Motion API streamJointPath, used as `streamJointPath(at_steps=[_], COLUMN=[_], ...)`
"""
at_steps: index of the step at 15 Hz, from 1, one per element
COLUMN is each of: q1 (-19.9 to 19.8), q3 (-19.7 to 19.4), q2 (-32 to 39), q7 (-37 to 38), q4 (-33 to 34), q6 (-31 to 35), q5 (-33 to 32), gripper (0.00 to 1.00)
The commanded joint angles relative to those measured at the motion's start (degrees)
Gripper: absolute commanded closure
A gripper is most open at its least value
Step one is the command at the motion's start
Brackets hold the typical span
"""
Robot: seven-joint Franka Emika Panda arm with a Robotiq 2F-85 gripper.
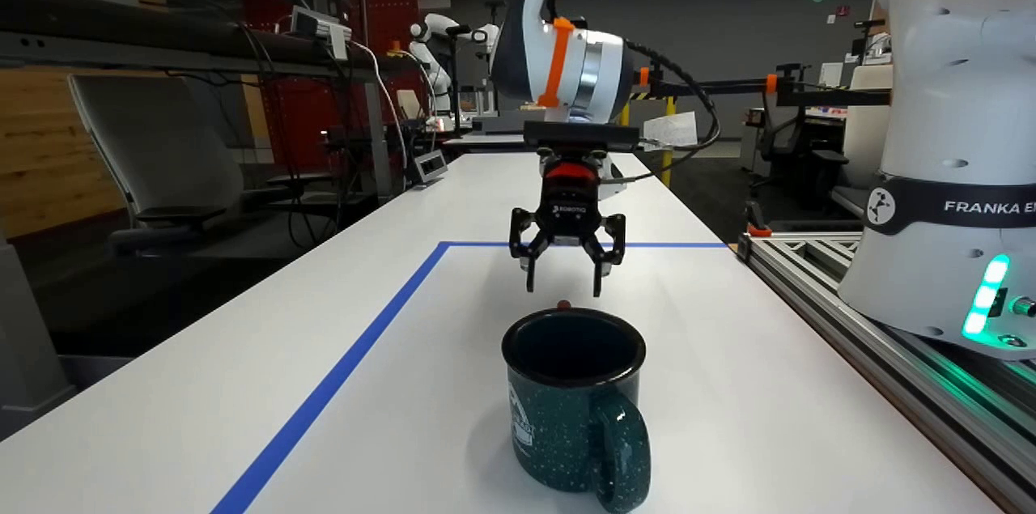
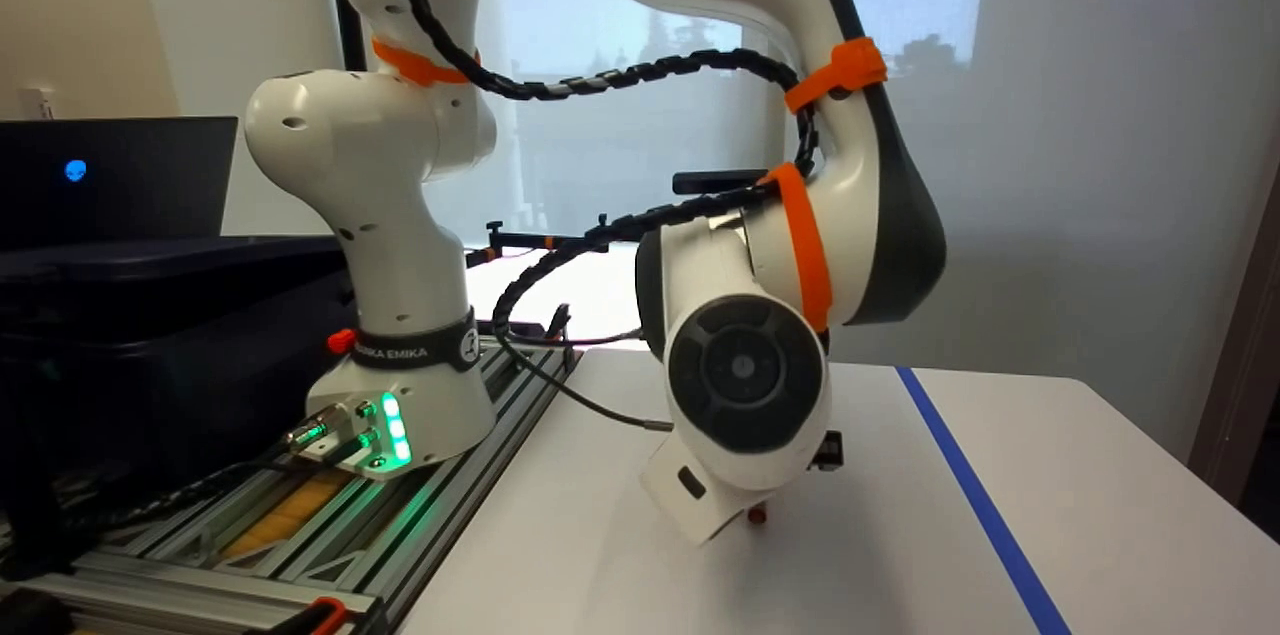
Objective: Remove the marker from the cup and put it on the table
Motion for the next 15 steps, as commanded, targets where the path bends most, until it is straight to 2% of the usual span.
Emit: streamJointPath(at_steps=[1, 3, 4, 7, 15], q1=[3.7, 3.8, 2.1, 2.3, 2.3], q3=[0.8, 1.9, 2.5, 3.1, 3.1], q2=[-11.7, -13.6, -8.7, -11.5, -11.6], q7=[8.4, 11.6, 8.2, 10.2, 10.3], q4=[-7.2, -7.8, -4.6, -6.1, -6.6], q6=[7.0, 8.5, 6.4, 7.3, 7.7], q5=[-5.1, -6.9, -5.2, -6.1, -6.1], gripper=[0.0, 0.0, 0.0, 0.0, 0.0])
